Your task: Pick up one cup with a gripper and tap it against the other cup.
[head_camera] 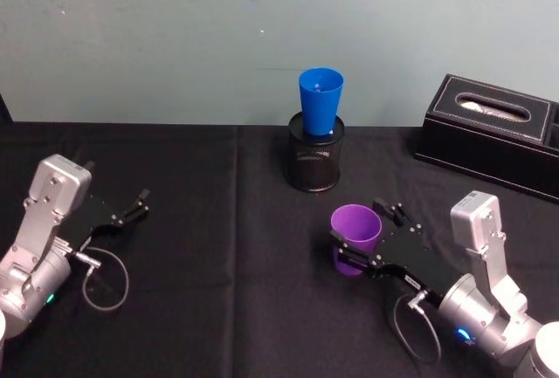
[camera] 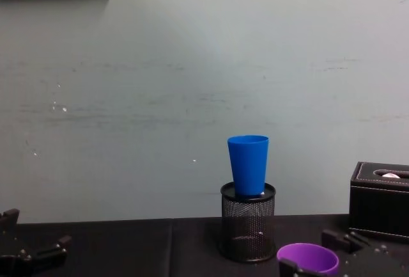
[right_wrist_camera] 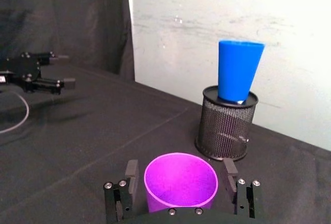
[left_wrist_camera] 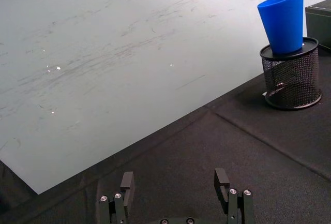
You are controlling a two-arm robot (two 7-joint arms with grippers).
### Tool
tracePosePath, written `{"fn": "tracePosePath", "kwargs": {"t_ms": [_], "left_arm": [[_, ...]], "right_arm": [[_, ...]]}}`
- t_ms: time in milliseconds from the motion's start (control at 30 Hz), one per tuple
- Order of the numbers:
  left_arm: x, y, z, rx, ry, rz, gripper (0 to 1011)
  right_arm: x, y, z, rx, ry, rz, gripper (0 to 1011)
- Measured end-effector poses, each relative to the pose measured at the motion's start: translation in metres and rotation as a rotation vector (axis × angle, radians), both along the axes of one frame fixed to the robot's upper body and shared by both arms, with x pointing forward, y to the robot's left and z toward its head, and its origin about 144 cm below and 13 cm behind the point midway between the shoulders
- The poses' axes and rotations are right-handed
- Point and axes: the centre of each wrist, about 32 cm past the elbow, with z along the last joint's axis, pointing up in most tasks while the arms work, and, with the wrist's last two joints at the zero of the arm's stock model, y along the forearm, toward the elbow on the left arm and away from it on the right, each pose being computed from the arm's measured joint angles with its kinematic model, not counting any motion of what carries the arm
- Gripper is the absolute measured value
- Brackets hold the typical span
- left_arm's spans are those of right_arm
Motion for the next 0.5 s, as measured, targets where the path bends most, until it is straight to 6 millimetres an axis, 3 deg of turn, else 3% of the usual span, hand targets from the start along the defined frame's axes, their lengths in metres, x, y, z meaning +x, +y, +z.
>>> {"fn": "tracePosePath", "kwargs": {"t_ms": [500], "left_arm": [[0.0, 0.0, 0.0, 0.0, 0.0, 0.0, 1011]], "right_arm": [[-0.0023, -0.0029, 0.0051, 0.1, -0.092, -0.01, 1004]]}}
